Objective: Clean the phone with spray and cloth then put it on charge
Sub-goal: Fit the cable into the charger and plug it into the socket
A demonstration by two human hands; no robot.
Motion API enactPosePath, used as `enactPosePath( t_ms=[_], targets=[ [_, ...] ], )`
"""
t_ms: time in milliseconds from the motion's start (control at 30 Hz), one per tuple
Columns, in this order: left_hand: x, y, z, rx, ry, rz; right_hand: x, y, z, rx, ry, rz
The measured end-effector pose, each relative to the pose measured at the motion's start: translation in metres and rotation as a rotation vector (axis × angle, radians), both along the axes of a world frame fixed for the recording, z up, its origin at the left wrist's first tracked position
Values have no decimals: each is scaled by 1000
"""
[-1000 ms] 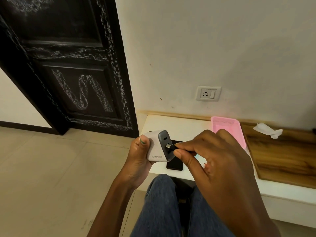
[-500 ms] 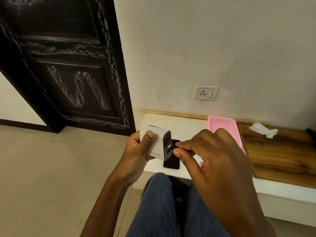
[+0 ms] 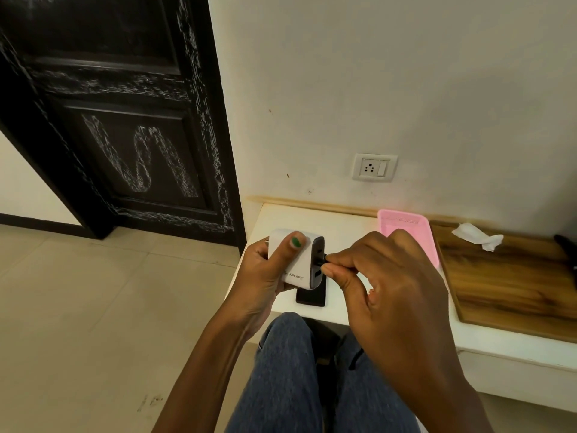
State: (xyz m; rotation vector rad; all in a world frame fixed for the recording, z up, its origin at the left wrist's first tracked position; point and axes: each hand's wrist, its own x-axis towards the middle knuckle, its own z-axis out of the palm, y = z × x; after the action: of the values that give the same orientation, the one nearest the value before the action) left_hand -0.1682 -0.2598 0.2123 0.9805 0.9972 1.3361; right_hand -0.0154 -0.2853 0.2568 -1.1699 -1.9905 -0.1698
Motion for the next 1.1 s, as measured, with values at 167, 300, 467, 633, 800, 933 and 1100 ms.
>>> enactPosePath(
  t_ms=[167,300,467,633,800,933,1100],
  targets=[
    [2,2,-2,-35,16,19,1,4,-5,-34,28,13],
    [4,3,-3,-72,-4,53,2,5,-13,-140,106,52],
    [6,2,-4,-65,-39,89,5,6,-18,-428,239,165],
    [2,4,-4,-70,-21,150,9,10,-23,-641,363,205],
    [-6,9,-2,-79,-97,262,16,12,-47,-911,418,357],
    [-26,13,-2,-139,-212,412,35,6,-70,-1071,424,345],
    [-49,13,-10,-178,-297,544,77,-1,-83,-1232,411,213]
  ],
)
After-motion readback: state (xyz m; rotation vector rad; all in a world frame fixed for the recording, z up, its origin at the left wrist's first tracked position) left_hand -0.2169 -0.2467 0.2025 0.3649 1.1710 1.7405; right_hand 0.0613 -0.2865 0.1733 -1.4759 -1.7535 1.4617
